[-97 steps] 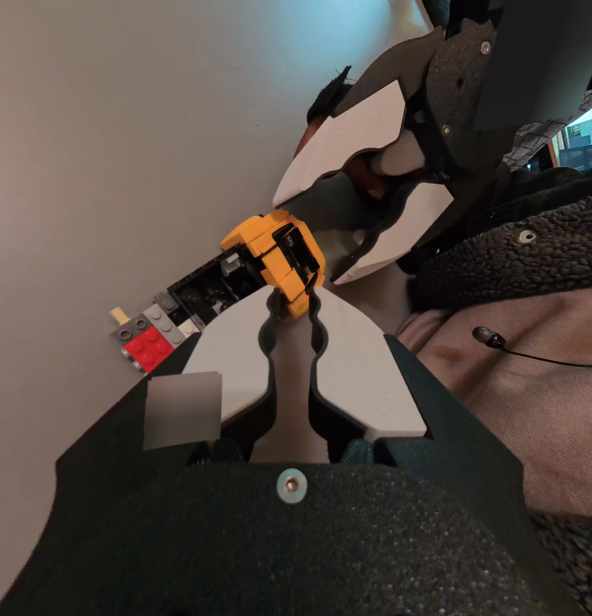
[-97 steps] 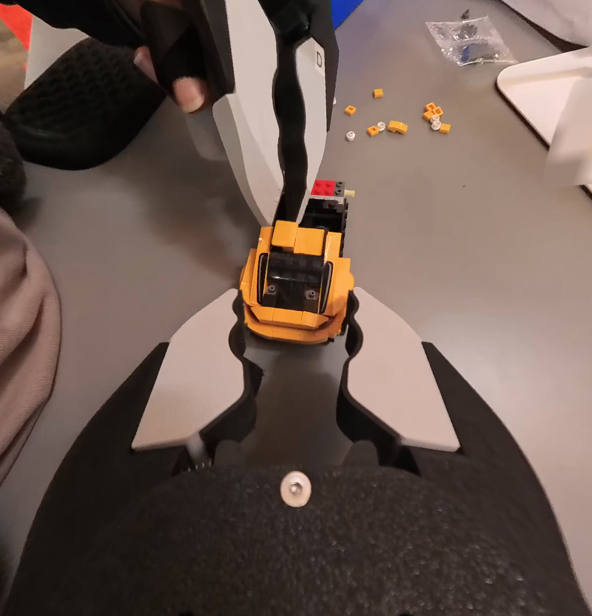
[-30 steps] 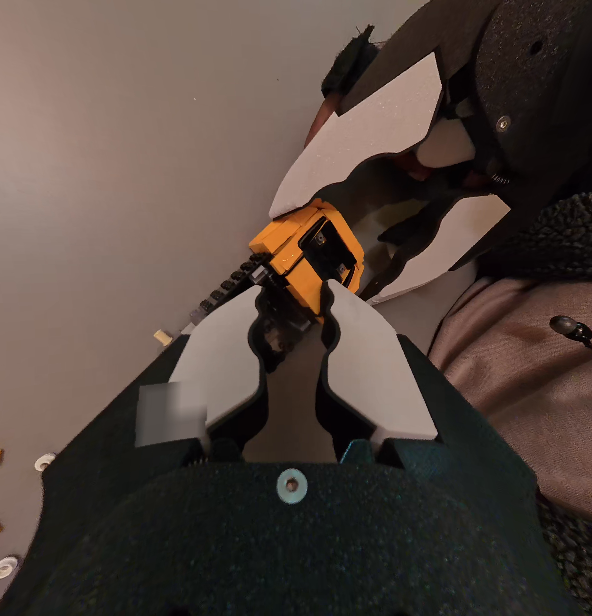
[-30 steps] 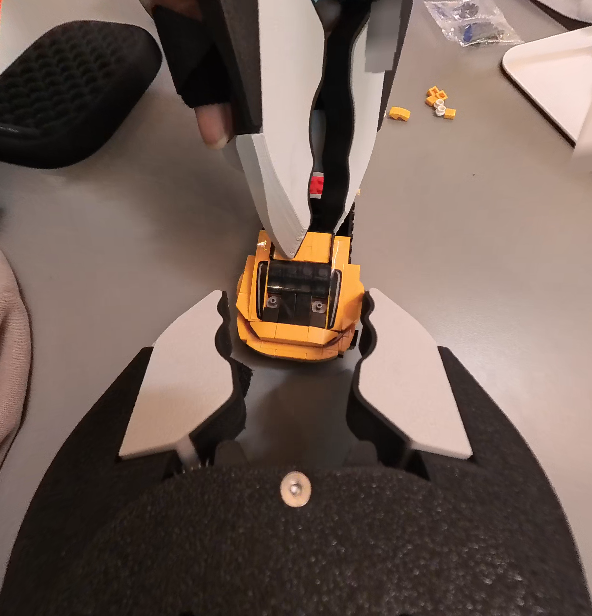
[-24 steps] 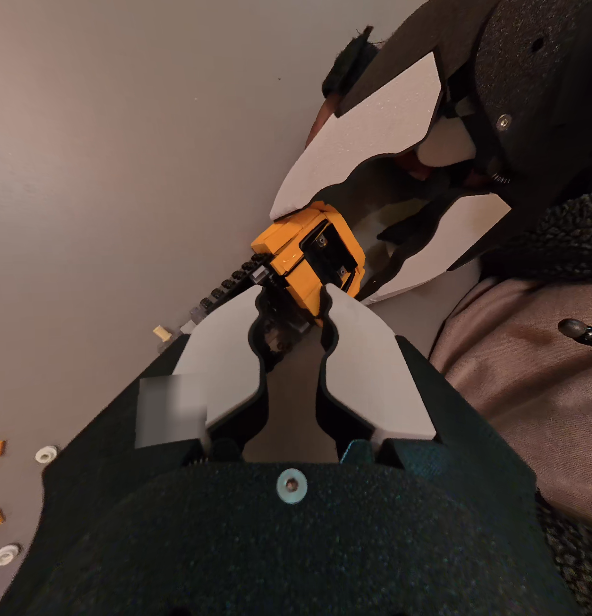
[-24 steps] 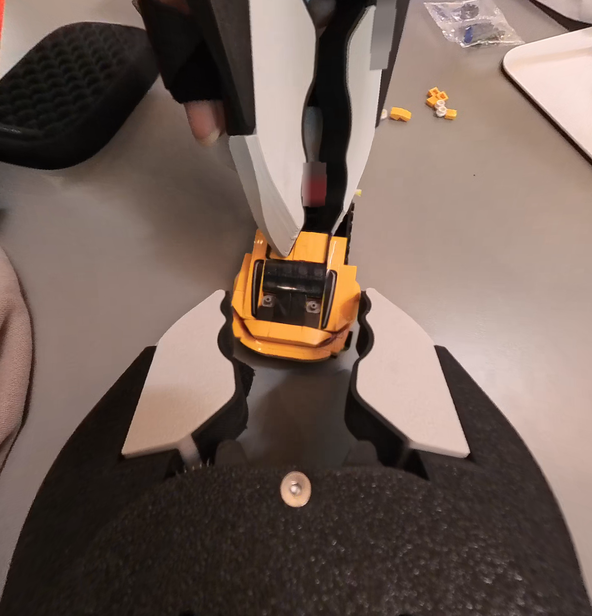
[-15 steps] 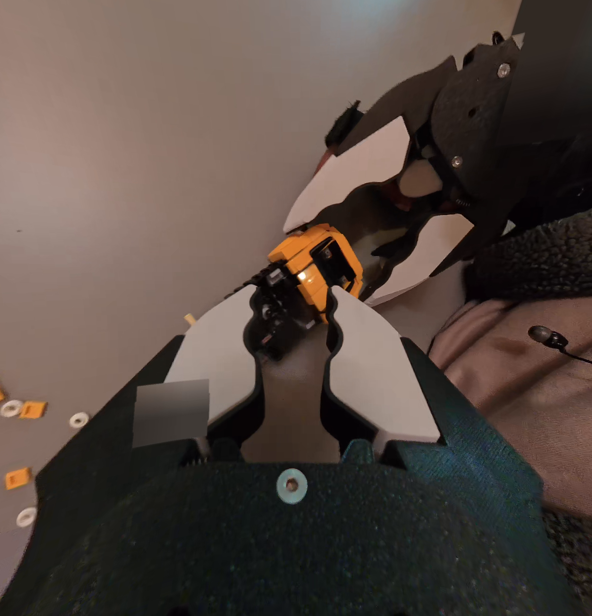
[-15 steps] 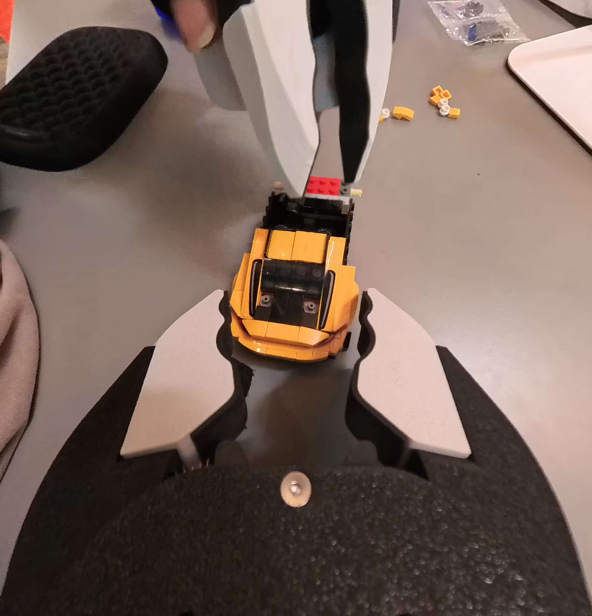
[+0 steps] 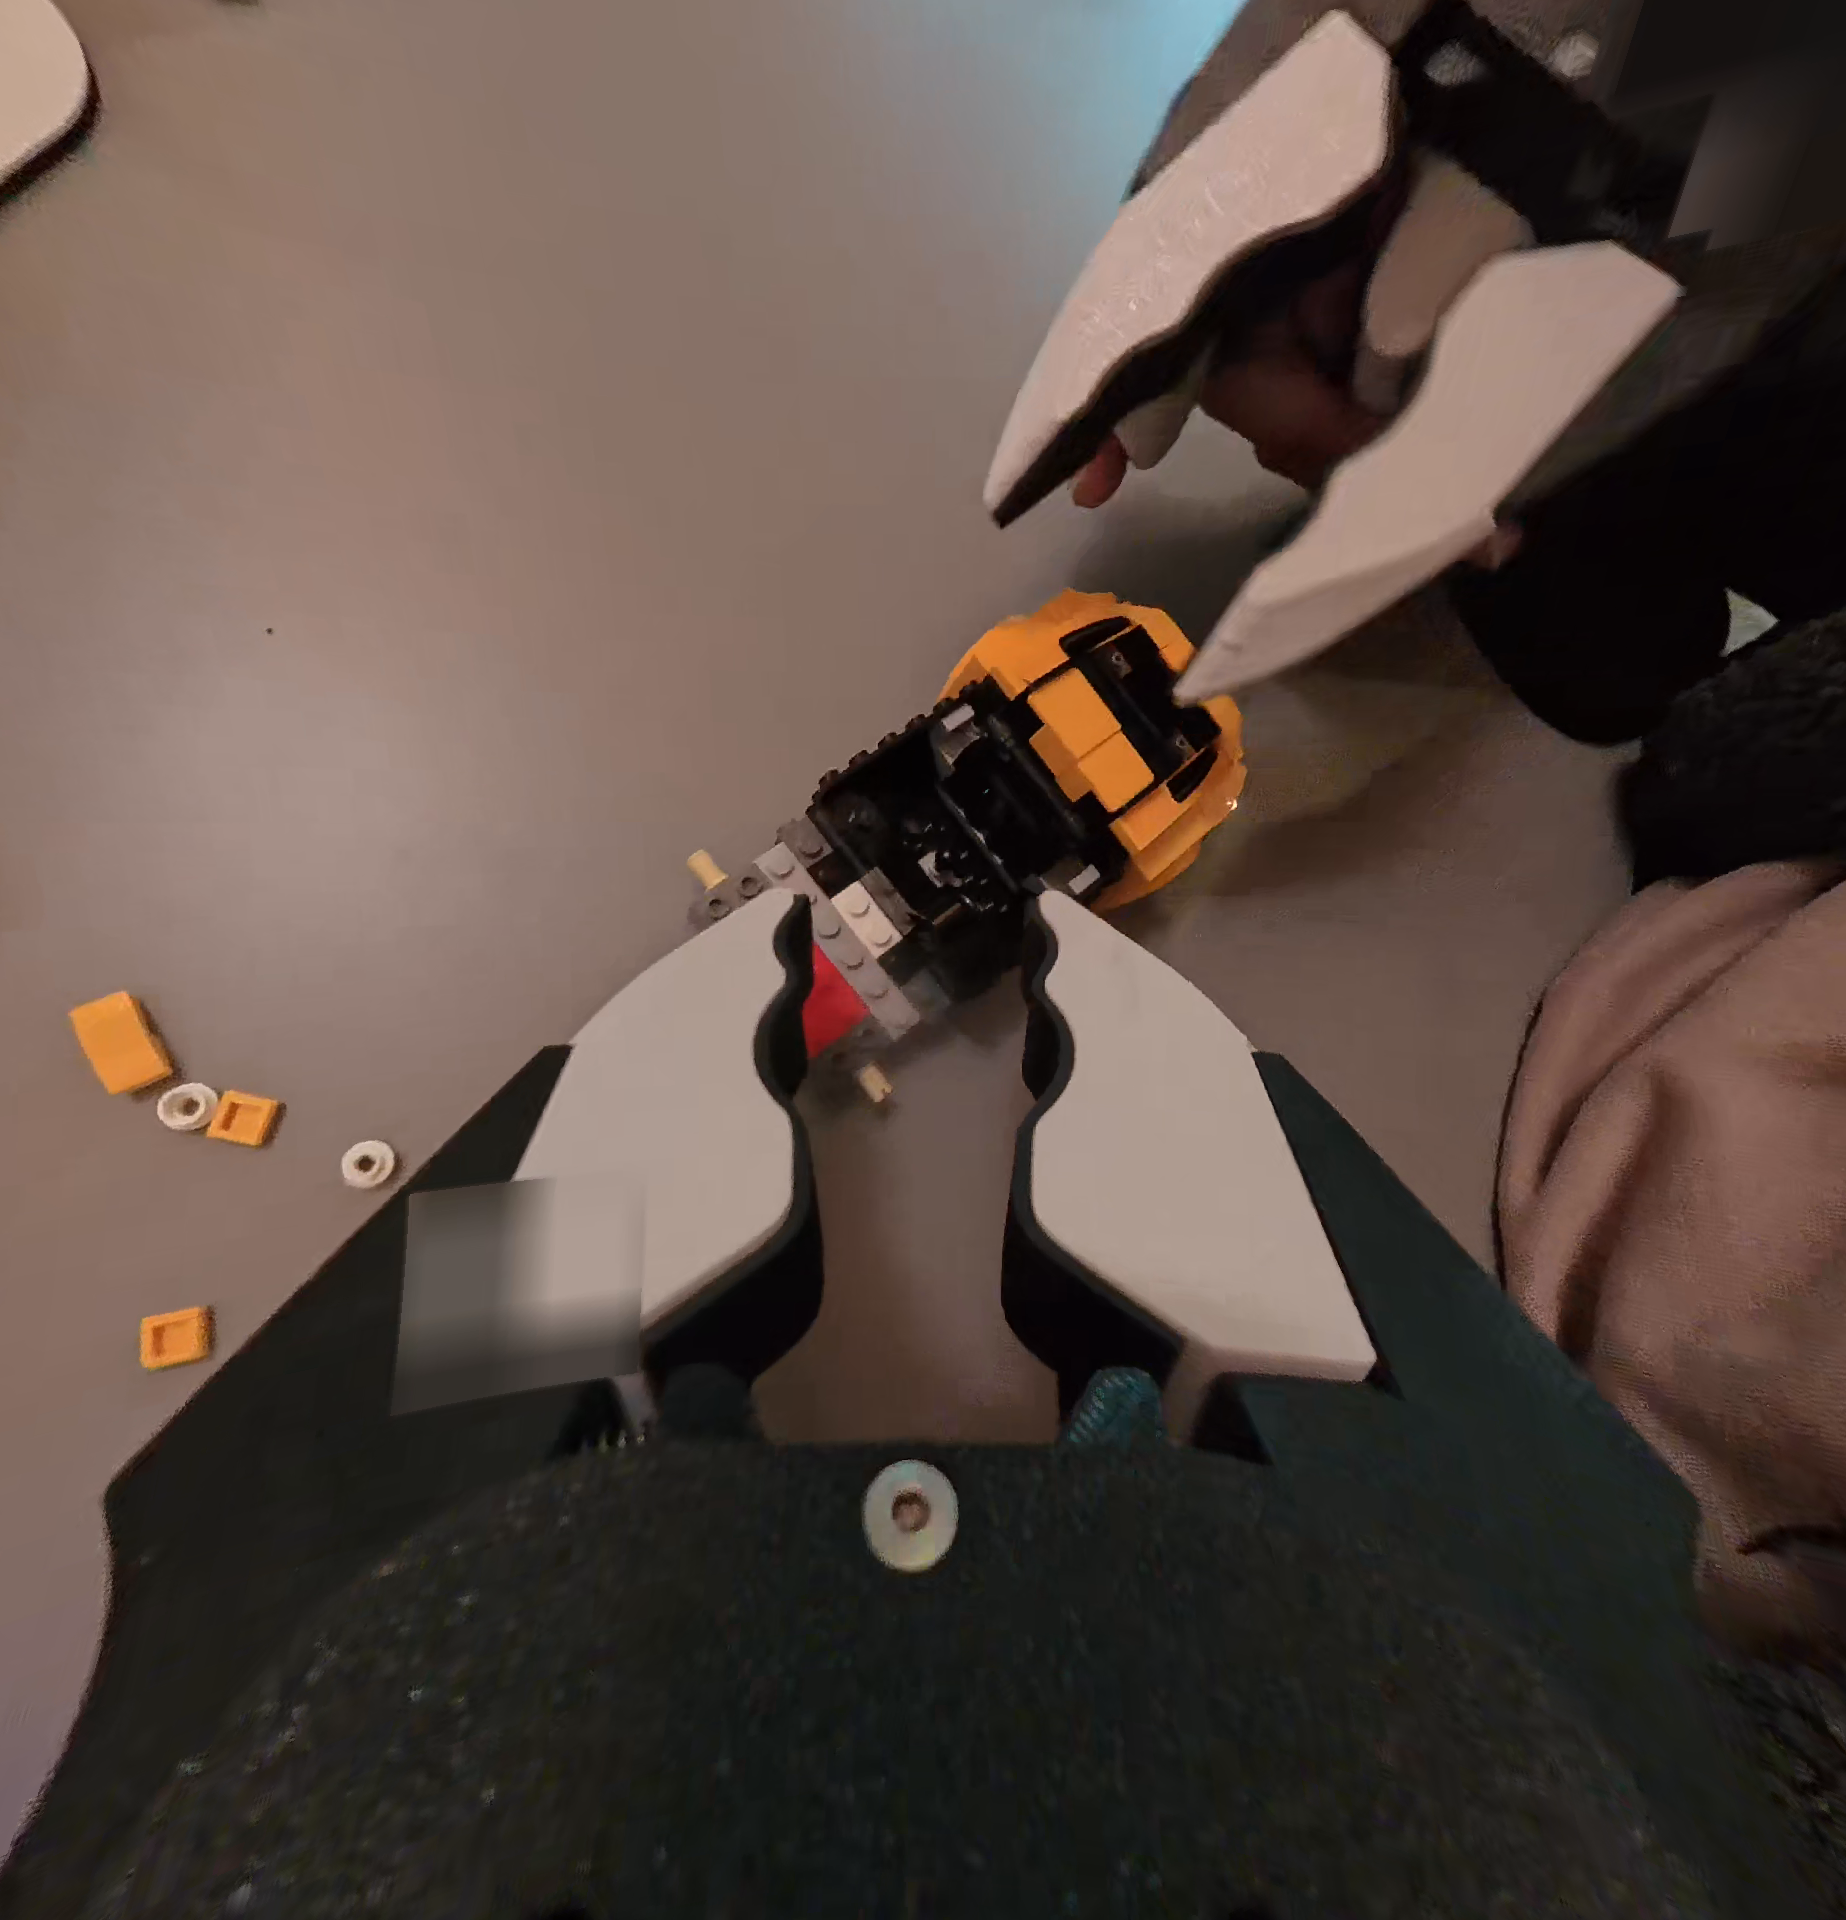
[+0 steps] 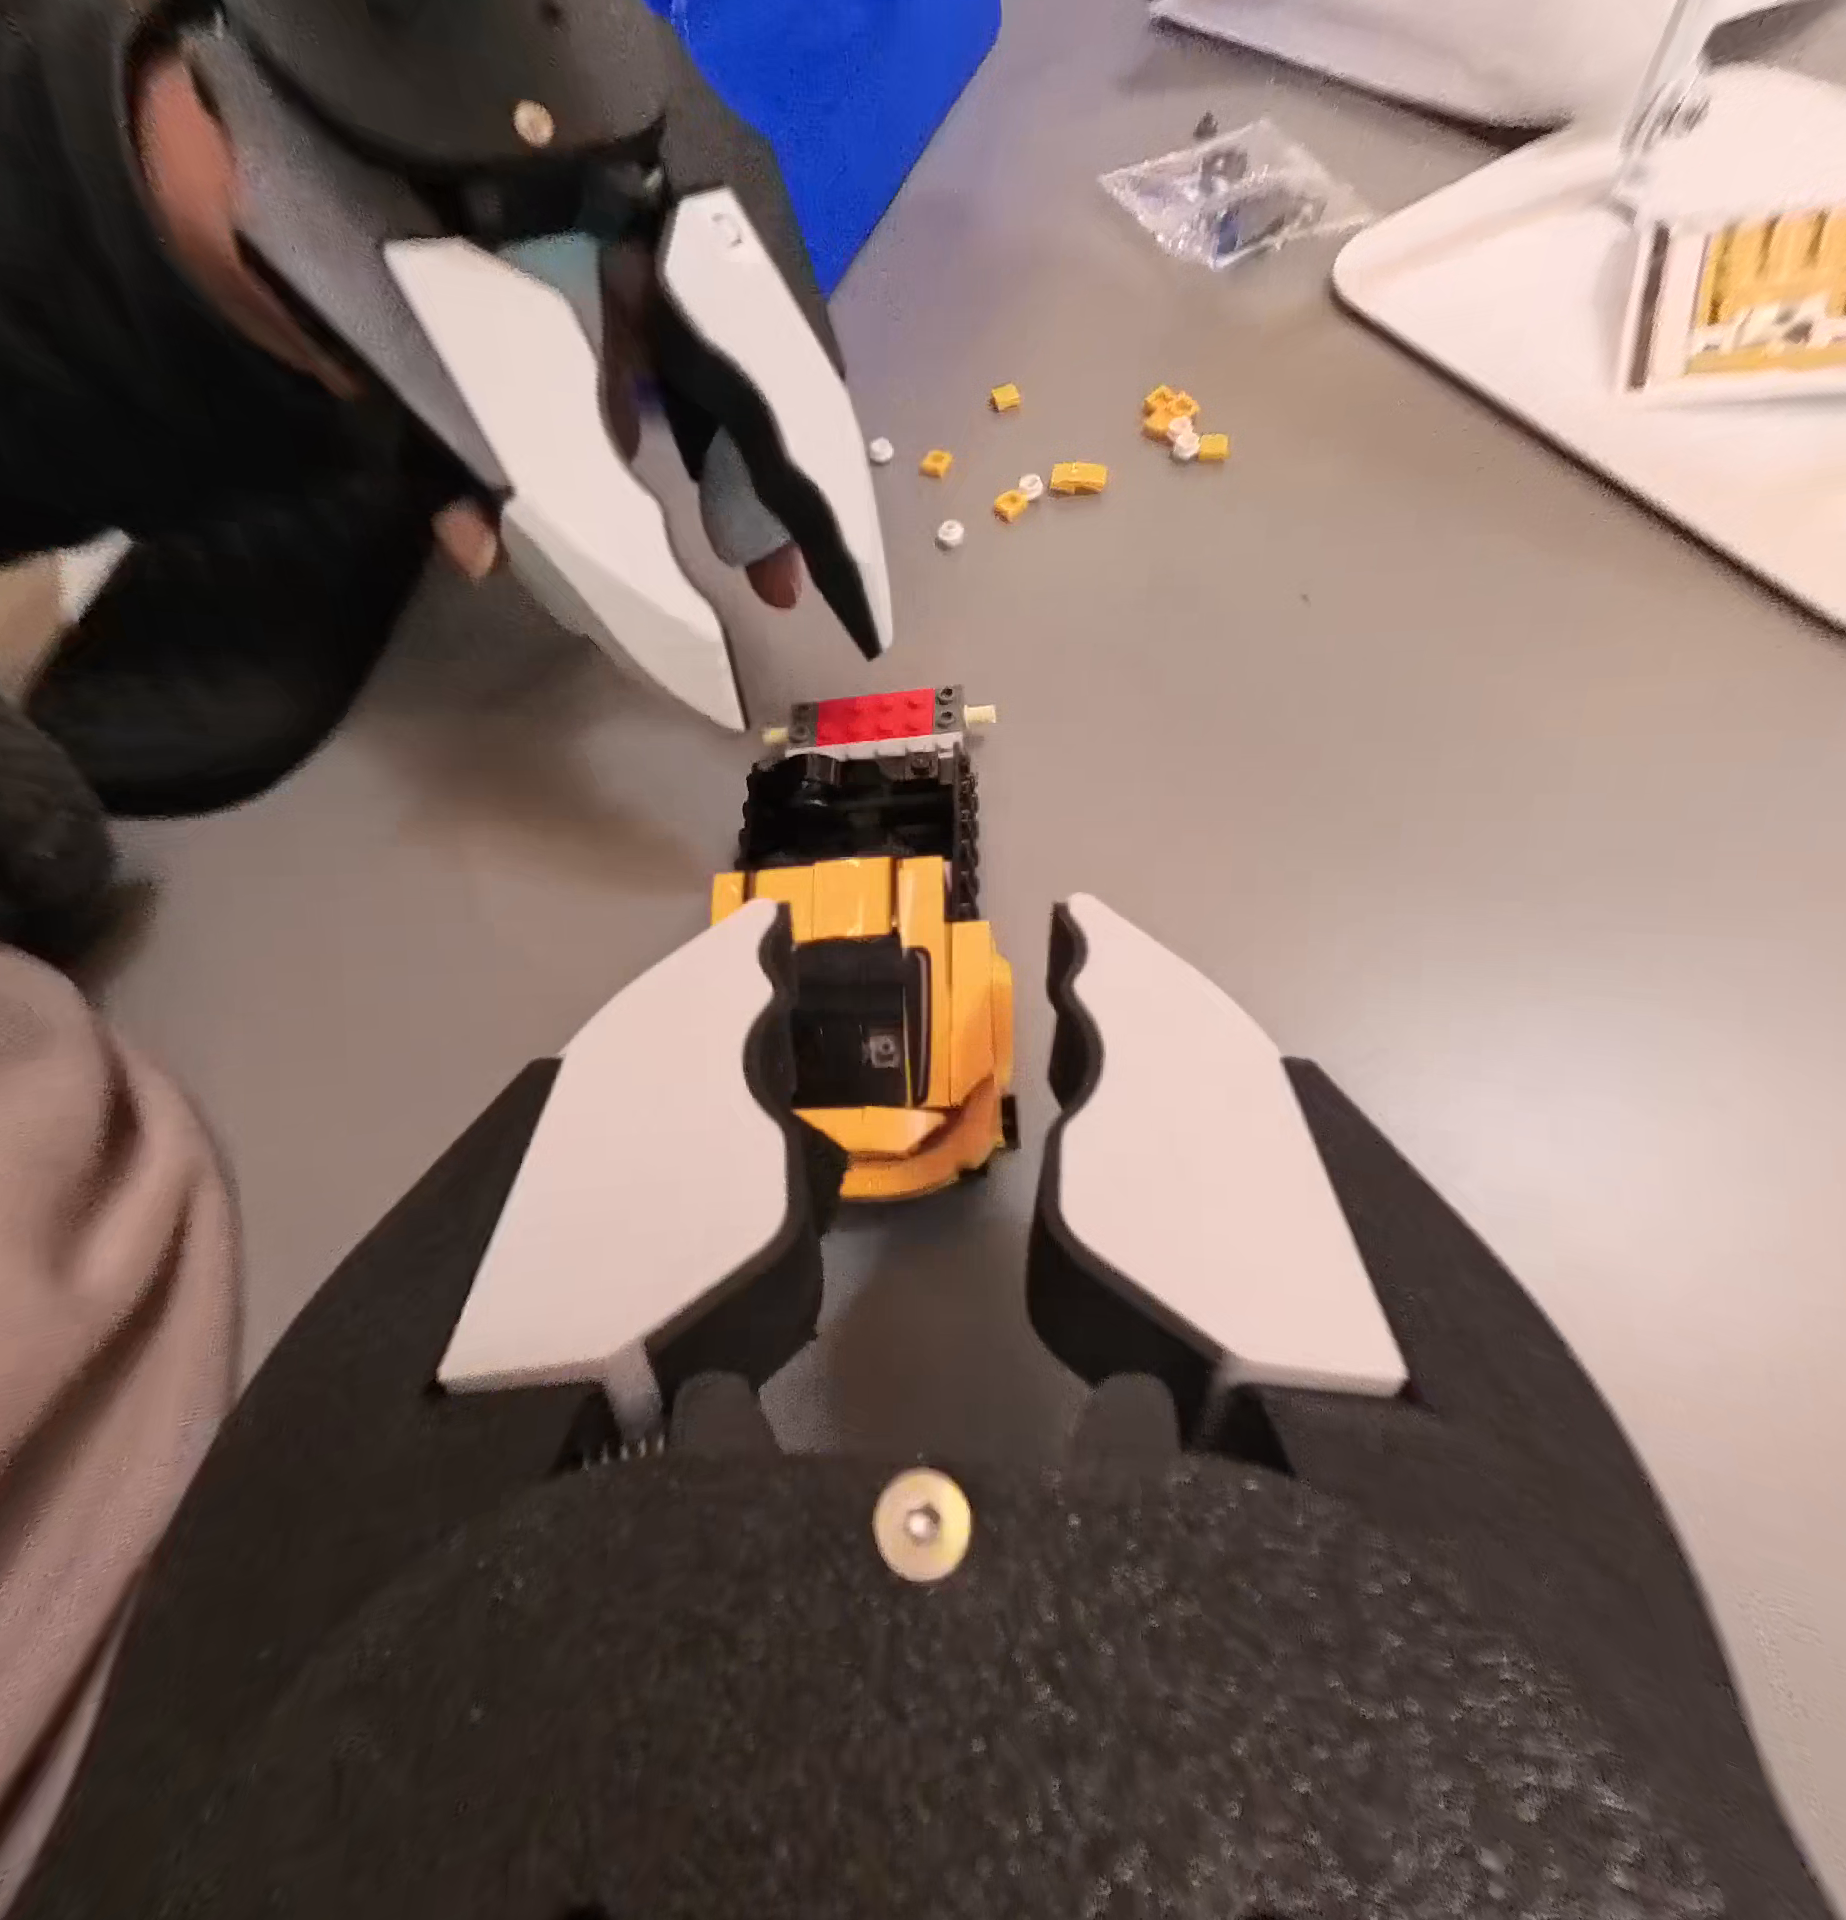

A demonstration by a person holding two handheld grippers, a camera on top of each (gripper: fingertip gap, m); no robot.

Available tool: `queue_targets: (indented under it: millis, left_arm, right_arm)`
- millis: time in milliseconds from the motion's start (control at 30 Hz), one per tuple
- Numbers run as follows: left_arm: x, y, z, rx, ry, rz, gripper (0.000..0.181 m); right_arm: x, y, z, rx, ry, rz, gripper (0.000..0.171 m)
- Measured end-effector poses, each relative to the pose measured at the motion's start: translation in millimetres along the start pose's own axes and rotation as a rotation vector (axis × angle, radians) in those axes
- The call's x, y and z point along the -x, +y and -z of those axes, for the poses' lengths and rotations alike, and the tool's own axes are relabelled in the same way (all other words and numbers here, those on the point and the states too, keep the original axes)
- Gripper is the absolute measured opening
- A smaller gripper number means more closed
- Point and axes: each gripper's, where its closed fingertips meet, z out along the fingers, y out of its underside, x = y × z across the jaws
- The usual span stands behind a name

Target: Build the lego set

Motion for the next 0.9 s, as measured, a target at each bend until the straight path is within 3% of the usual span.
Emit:
queue_targets:
  millis: [333, 567, 900]
  left_arm:
    - [-16.8, -4.6, -21.2, -0.025, 0.043, -0.276, 0.048]
    - [-14.8, -3.5, -28.8, -0.049, 0.041, -0.273, 0.044]
    - [-15.2, -3.3, -30.5, -0.064, 0.045, -0.274, 0.042]
  right_arm:
    - [-6.2, 6.2, -15.6, 0.241, -0.067, -0.101, 0.041]
    - [-1.6, 8.7, -15.7, 0.313, -0.114, -0.143, 0.035]
    - [-2.5, 7.6, -16.6, 0.347, -0.08, -0.045, 0.037]
